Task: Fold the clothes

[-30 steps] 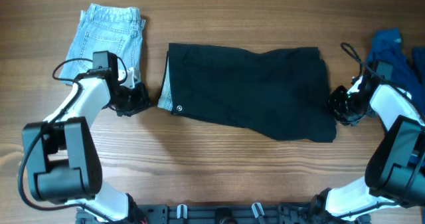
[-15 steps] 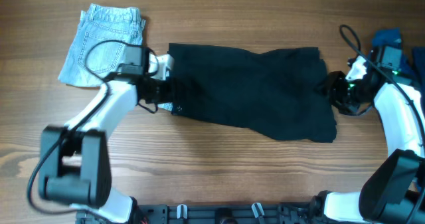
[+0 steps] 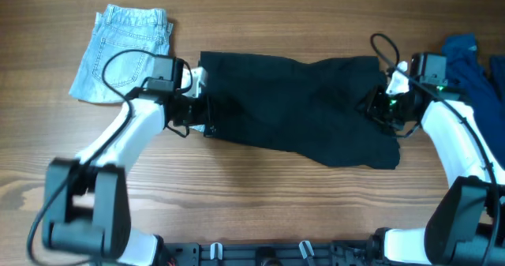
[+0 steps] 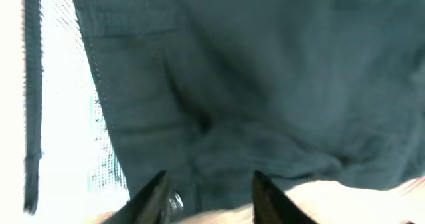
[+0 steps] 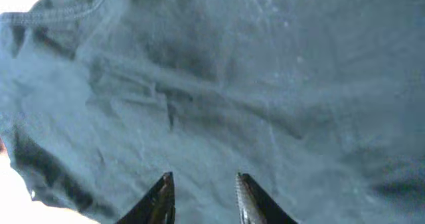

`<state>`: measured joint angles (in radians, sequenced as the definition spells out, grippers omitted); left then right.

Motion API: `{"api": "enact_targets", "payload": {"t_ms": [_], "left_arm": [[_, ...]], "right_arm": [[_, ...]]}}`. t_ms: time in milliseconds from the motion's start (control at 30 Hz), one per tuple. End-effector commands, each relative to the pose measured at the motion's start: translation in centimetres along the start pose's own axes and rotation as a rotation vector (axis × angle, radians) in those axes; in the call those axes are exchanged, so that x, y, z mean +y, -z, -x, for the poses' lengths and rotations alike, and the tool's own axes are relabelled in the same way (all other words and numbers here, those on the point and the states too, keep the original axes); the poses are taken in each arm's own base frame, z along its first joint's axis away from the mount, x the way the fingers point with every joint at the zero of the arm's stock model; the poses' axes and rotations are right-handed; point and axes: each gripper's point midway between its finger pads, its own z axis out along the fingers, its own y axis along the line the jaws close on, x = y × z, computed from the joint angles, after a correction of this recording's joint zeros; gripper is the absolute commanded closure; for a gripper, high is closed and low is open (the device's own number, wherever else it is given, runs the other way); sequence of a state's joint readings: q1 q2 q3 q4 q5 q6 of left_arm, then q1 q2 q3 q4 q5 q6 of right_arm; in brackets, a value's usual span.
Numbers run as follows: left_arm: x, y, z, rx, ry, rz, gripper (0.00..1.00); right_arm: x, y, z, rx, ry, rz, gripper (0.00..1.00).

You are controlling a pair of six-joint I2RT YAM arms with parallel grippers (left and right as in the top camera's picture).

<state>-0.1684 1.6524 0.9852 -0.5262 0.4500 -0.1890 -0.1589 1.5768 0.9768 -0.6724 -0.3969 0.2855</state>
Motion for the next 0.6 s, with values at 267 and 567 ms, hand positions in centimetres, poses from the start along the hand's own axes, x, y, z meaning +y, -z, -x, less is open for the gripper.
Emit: {"api": "enact_targets", "payload": {"t_ms": [267,567], "left_arm": [[4.4,-1.8,-1.2,0.053,0.035,0.196,0.51],[2.2,-4.2,-1.7,0.105,0.02,0.01,0.77]], "right_arm": [[-1.2,-7.4,-5.2,0.122,0.003,0.035,0.73],[-1.4,-7.6,-5.5,0.134,-0.003,0.03,0.74]]}}
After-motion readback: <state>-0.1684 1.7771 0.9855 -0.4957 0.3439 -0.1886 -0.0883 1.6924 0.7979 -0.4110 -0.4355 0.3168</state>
